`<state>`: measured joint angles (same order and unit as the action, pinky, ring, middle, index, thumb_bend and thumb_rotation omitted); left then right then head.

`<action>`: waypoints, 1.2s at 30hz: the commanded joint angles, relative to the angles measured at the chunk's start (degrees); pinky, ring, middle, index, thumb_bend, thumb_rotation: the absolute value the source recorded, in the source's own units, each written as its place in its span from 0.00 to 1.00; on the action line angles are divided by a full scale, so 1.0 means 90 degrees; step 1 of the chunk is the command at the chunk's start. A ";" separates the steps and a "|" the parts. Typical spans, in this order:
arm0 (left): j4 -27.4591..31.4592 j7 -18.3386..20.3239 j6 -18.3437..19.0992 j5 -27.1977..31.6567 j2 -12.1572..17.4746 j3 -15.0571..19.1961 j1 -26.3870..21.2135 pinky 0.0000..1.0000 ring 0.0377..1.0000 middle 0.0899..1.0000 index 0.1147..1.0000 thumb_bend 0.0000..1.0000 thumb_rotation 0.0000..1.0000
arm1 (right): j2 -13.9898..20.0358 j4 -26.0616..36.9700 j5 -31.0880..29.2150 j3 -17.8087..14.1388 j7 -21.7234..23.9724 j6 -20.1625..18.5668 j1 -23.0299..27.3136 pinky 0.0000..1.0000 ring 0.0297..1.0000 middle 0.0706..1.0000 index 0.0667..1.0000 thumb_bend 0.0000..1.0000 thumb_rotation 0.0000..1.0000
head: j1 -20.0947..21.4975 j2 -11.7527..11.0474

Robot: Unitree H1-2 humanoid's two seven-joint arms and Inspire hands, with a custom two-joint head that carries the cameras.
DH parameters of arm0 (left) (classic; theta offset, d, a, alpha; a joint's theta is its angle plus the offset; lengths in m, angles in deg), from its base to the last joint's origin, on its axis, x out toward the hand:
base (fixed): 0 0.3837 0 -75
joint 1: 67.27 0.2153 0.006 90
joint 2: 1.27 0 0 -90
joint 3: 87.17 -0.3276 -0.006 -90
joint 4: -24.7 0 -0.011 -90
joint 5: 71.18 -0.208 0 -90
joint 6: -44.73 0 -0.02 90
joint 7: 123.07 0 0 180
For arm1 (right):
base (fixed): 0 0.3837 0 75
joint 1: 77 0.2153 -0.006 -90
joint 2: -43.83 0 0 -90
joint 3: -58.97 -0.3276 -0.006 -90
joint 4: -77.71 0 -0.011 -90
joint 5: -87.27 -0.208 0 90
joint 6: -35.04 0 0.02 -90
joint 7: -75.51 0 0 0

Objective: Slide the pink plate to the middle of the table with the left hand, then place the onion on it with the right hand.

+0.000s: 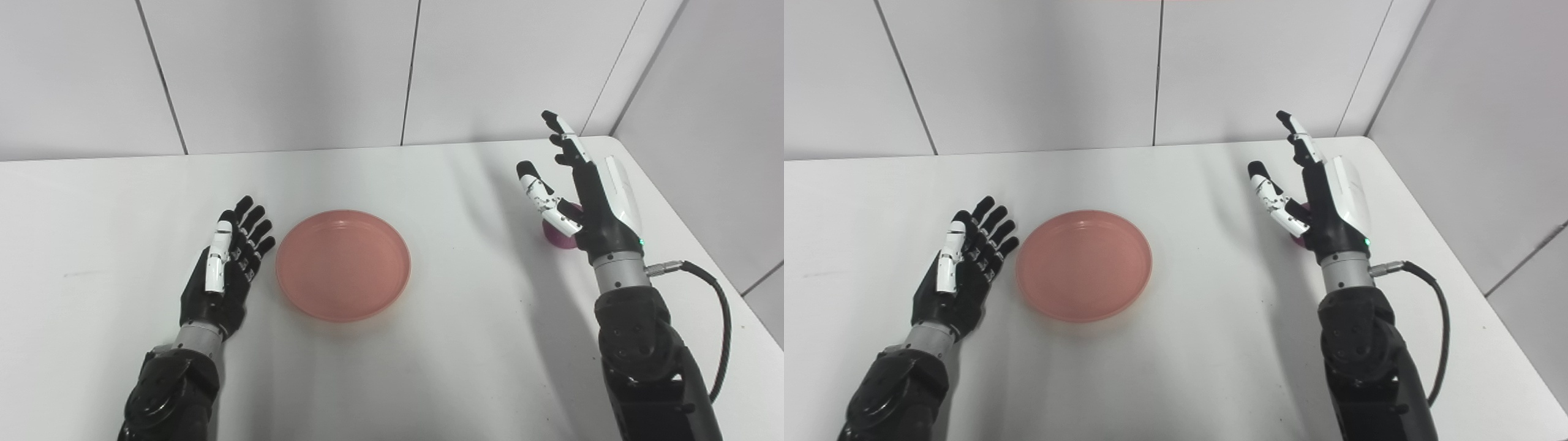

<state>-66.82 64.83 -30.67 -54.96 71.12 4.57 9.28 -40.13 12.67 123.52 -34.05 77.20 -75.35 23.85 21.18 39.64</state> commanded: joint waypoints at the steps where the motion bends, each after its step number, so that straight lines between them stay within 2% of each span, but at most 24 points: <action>1: -0.0092 0.0060 0.0000 0.0054 0.0056 0.0028 -0.0013 0.95 0.96 0.97 0.93 0.46 1.00 | 0.0197 0.0146 0.0445 -0.0111 -0.0178 0.0018 0.0092 0.75 0.85 0.89 0.92 0.74 0.55 | 0.0050 0.0003; 8: -0.0171 0.0163 -0.0046 0.0163 0.0108 0.0057 -0.0025 0.95 0.96 0.97 0.94 0.46 1.00 | 0.0396 0.0094 0.1199 -0.0246 -0.0160 0.0056 0.0003 0.76 0.87 0.91 0.92 0.89 0.40 | 0.0126 -0.0017; 15: -0.0276 0.0230 -0.0131 0.0132 0.0170 0.0047 -0.0044 0.95 0.96 0.97 0.94 0.46 1.00 | 0.0493 -0.0159 0.1258 -0.0539 -0.0195 0.0067 -0.0049 0.76 0.87 0.91 0.92 0.99 0.37 | 0.0204 -0.0032; 26: -0.0351 0.0285 -0.0206 0.0168 0.0213 0.0039 -0.0049 0.95 0.96 0.97 0.95 0.46 1.00 | 0.0601 -0.0584 0.1279 -0.0786 -0.0090 -0.0153 0.0026 0.74 0.86 0.89 0.93 1.00 0.39 | 0.0329 -0.0170; 36: -0.0386 0.0328 -0.0257 0.0201 0.0241 0.0054 -0.0025 0.96 0.96 0.97 0.95 0.46 1.00 | 0.0687 -0.1100 0.1035 -0.0799 -0.0029 -0.0263 0.0017 0.75 0.86 0.89 0.89 1.00 0.37 | 0.0391 -0.0226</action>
<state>-69.32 67.55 -33.25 -53.23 72.99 4.87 9.02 -35.76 2.31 132.81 -40.62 77.41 -77.43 22.60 24.78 37.62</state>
